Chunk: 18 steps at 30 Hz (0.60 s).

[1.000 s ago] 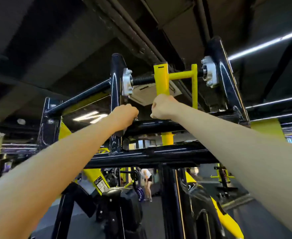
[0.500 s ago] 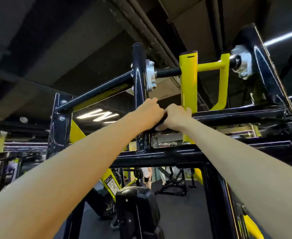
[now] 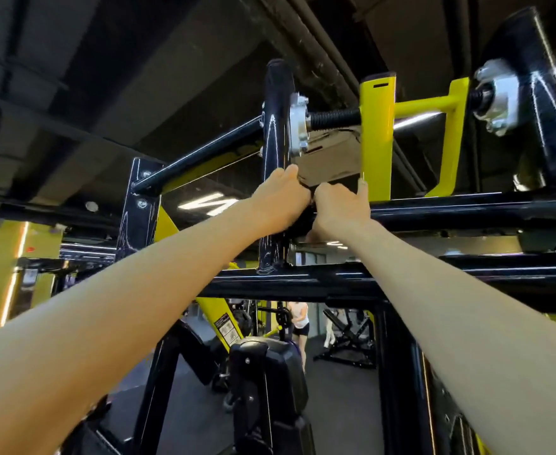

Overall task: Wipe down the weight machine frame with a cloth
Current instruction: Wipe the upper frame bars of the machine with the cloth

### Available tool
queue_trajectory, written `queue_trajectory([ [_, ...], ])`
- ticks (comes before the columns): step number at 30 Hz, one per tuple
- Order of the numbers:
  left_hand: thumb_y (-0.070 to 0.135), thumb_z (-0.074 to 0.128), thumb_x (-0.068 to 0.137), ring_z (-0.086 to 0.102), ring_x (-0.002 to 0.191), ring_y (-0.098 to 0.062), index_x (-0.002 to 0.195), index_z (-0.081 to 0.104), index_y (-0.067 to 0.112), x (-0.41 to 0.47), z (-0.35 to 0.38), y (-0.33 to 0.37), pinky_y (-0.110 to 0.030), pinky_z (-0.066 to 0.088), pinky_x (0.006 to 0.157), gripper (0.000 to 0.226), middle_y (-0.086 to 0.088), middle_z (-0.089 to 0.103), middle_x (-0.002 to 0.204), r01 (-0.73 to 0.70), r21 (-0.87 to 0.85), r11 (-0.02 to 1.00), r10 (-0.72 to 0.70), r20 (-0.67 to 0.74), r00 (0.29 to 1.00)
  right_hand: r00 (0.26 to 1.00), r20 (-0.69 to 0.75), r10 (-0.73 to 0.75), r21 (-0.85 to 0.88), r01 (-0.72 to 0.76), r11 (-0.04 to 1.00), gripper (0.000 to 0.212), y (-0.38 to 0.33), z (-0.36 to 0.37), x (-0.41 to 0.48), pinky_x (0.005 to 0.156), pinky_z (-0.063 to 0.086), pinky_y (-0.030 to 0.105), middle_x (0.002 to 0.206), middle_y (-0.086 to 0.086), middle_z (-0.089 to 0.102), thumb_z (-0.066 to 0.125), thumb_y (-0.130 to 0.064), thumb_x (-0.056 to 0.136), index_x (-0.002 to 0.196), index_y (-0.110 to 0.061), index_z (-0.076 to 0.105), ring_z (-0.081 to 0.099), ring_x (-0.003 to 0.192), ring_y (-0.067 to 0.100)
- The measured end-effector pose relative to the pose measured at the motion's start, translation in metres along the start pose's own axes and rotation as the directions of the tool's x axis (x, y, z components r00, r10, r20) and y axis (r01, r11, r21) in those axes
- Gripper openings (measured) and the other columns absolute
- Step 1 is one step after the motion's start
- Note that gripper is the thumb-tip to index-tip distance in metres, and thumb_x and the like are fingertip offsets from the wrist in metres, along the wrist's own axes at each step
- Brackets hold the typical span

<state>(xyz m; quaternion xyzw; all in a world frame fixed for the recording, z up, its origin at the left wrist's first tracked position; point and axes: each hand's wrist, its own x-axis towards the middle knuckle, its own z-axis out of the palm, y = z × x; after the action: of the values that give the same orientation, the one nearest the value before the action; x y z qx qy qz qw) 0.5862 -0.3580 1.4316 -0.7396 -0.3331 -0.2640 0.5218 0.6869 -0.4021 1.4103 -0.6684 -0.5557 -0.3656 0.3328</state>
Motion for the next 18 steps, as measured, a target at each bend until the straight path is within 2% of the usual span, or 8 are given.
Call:
queue_trajectory([
  [2,0.021,0.048,0.097,0.044,0.101,-0.029,0.125,0.055,0.022,-0.02,0.003,-0.004,-0.034,0.037,0.08,0.029,-0.014,0.05,0.11,0.058,-0.101,0.993,-0.063,-0.051,0.997,1.0,-0.022,-0.02,0.003,0.02,1.0,0.033,0.001,0.003,-0.002,0.118,0.004,0.049,0.072,-0.005,0.046,0.073,-0.029,0.083,0.081,-0.018,0.042,0.057,0.111,0.024],
  [4,0.021,0.045,0.099,0.046,0.105,-0.036,0.129,0.053,0.017,-0.038,0.006,-0.008,-0.038,0.039,0.083,0.031,-0.019,0.049,0.117,0.065,-0.214,0.975,-0.083,-0.078,0.994,0.999,-0.02,-0.029,0.016,0.029,0.999,0.033,0.002,0.005,-0.002,0.117,0.004,0.05,0.086,-0.002,0.057,0.075,-0.031,0.081,0.102,-0.018,0.052,0.056,0.115,0.024],
  [6,0.016,0.045,0.099,0.042,0.107,-0.033,0.133,0.052,0.018,-0.042,0.009,-0.011,-0.035,0.034,0.084,0.035,-0.017,0.048,0.123,0.009,-0.167,0.986,-0.017,-0.043,0.999,0.999,-0.012,-0.042,0.003,0.042,0.999,0.044,0.005,0.008,-0.002,0.117,0.002,0.05,0.102,0.001,0.064,0.077,-0.033,0.079,0.113,-0.016,0.055,0.055,0.117,0.024],
  [9,0.027,0.051,0.097,0.034,0.091,-0.021,0.134,0.049,0.036,-0.015,0.009,-0.012,-0.031,0.026,0.074,0.038,-0.008,0.048,0.107,-0.004,-0.016,1.0,0.003,-0.06,0.998,0.997,-0.048,-0.055,0.009,0.055,0.998,0.043,0.009,0.011,0.002,0.118,0.002,0.051,0.103,0.001,0.065,0.079,-0.034,0.077,0.109,-0.017,0.055,0.055,0.116,0.025],
  [12,0.022,0.046,0.097,0.043,0.103,-0.027,0.121,0.058,0.019,0.009,-0.003,0.002,-0.031,0.027,0.074,0.027,-0.01,0.053,0.11,-0.008,0.05,0.999,0.006,0.041,0.999,0.998,-0.025,-0.05,0.022,0.051,0.998,0.039,0.01,0.007,0.003,0.117,0.002,0.051,0.093,0.0,0.064,0.081,-0.036,0.073,0.093,-0.02,0.051,0.057,0.113,0.024],
  [14,0.022,0.046,0.097,0.042,0.1,-0.027,0.122,0.058,0.017,0.006,0.0,0.001,-0.032,0.029,0.074,0.028,-0.01,0.053,0.106,-0.017,0.022,1.0,0.017,0.002,1.0,0.999,-0.024,-0.046,0.026,0.047,0.999,0.039,0.009,0.004,0.003,0.118,0.001,0.051,0.083,-0.002,0.059,0.081,-0.038,0.073,0.089,-0.019,0.05,0.059,0.11,0.024],
  [16,0.025,0.048,0.097,0.036,0.09,-0.024,0.133,0.051,0.024,-0.018,0.004,-0.01,-0.032,0.032,0.076,0.035,-0.008,0.041,0.102,0.013,-0.108,0.994,-0.019,-0.052,0.998,0.998,-0.024,-0.059,0.012,0.059,0.998,0.042,0.008,0.004,0.001,0.118,0.0,0.05,0.087,-0.001,0.061,0.08,-0.039,0.074,0.101,-0.017,0.055,0.058,0.111,0.024],
  [18,0.021,0.05,0.097,0.036,0.089,-0.023,0.133,0.047,0.023,-0.038,0.014,-0.019,-0.031,0.037,0.078,0.036,-0.009,0.04,0.109,-0.002,-0.138,0.99,-0.005,-0.051,0.999,0.998,-0.013,-0.065,-0.003,0.064,0.998,0.053,0.007,0.004,-0.001,0.118,0.0,0.05,0.099,0.001,0.066,0.08,-0.041,0.074,0.114,-0.015,0.056,0.057,0.115,0.025],
])
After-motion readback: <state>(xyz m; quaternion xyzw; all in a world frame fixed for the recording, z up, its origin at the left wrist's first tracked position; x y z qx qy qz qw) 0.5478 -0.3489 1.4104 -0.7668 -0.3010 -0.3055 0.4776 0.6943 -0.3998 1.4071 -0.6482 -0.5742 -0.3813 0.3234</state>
